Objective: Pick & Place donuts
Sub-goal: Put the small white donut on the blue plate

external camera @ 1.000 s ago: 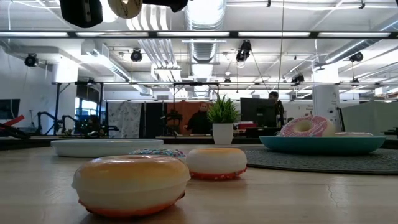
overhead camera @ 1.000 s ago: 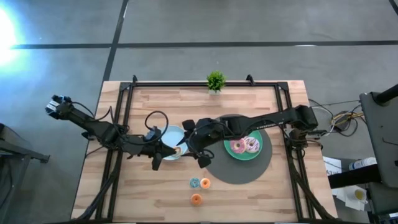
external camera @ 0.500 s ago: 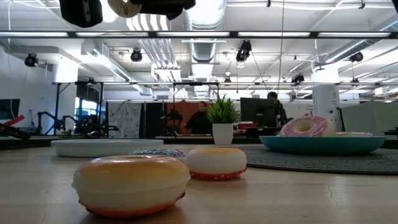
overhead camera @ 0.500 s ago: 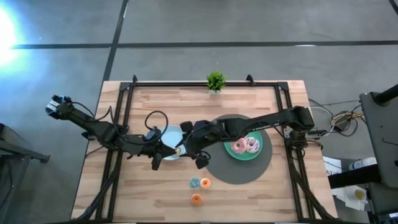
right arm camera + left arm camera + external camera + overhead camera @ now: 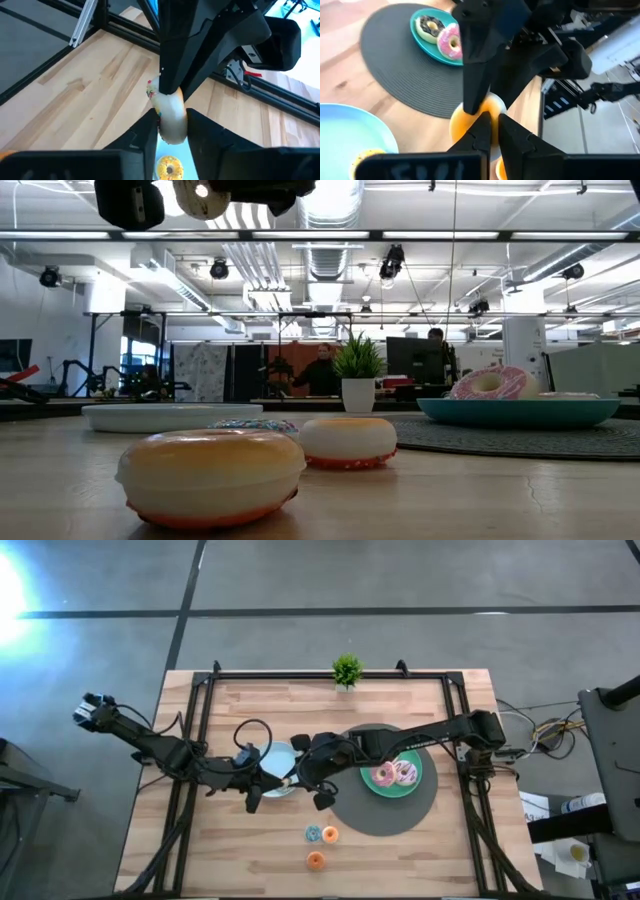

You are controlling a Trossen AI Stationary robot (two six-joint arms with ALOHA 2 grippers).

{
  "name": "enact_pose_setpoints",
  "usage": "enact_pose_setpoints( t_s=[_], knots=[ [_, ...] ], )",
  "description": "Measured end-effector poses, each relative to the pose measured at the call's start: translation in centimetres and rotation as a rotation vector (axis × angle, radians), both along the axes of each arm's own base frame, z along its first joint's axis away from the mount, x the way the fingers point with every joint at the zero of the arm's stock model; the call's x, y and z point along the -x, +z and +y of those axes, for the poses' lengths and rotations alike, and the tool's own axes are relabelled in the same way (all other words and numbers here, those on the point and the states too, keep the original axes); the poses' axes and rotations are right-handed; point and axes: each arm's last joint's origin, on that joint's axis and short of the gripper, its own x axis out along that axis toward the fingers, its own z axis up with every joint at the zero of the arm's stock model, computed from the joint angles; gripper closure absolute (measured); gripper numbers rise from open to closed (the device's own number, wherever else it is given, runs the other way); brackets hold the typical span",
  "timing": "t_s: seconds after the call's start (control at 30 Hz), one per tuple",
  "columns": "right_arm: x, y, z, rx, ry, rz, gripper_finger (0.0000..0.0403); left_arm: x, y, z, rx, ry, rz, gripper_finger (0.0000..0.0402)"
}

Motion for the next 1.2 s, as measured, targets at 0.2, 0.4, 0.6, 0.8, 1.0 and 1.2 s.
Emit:
enact_pose_setpoints(
  t_s=[0.2,0.4,0.6,0.8,1.0,1.2],
  knots=[
    [-0.1,0.0,-0.5,-0.056,-0.062,0.016,0.0366,0.0,0.0,0.2,-0.026,0.053,-0.007,0.0338],
    [0.1,-0.6,-1.7,-0.139,-0.147,0.095,0.0385,0.7,-0.6,0.7,-0.074,0.123,0.065,0.0269],
    [0.0,-2.5,-3.9,-0.302,-0.313,0.24,0.0383,2.4,-1.5,1.8,-0.114,0.266,0.179,0.0248],
    [-1.8,-8.1,-7.1,-0.595,-0.479,0.455,0.0381,2.9,-1.5,2.0,-0.127,0.301,0.19,0.0248],
    [-4.6,-10.8,-8.2,-0.635,-0.512,0.504,0.0379,3.2,-1.7,1.8,-0.112,0.304,0.21,0.0248],
    [-7.0,-12.1,-9.1,-0.596,-0.534,0.604,0.0378,4.4,-2.1,1.4,-0.101,0.311,0.25,0.025]
  ],
)
